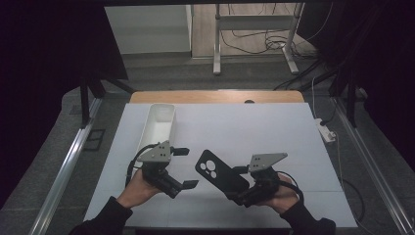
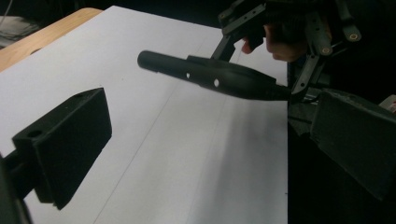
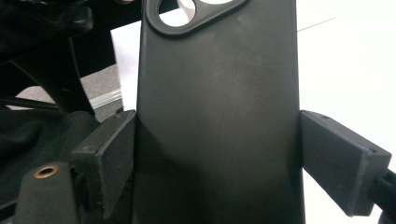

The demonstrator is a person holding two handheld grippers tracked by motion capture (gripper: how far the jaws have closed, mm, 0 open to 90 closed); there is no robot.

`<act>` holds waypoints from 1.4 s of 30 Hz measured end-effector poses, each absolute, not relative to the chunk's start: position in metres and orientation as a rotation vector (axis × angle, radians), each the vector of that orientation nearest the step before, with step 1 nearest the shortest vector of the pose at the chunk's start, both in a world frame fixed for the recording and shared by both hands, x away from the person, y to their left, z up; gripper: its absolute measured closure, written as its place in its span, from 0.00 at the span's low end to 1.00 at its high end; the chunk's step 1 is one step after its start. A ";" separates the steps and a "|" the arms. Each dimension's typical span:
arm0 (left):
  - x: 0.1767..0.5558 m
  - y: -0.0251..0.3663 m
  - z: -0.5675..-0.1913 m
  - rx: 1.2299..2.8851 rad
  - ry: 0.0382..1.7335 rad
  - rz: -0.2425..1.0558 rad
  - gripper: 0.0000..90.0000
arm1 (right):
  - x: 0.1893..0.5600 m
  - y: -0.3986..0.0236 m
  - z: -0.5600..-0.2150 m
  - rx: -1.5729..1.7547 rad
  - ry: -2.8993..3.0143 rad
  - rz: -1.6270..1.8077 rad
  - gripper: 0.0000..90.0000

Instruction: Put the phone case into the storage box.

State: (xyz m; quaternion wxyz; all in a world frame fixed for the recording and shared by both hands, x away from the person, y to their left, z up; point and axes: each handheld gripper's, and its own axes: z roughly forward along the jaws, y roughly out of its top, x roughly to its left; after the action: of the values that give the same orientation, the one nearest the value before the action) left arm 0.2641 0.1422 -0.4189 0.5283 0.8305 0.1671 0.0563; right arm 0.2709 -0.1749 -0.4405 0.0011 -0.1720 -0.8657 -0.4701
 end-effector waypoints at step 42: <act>0.272 0.136 -0.428 1.903 0.190 -0.151 0.10 | 0.264 -0.160 -0.442 -0.240 -2.588 -1.540 0.16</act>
State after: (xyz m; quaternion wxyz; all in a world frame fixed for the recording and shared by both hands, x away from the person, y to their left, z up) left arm 0.2716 0.1359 -0.4283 0.5741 0.8122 0.0811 -0.0644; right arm 0.2642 -0.1602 -0.4417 0.0605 -0.0794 -0.8551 -0.5088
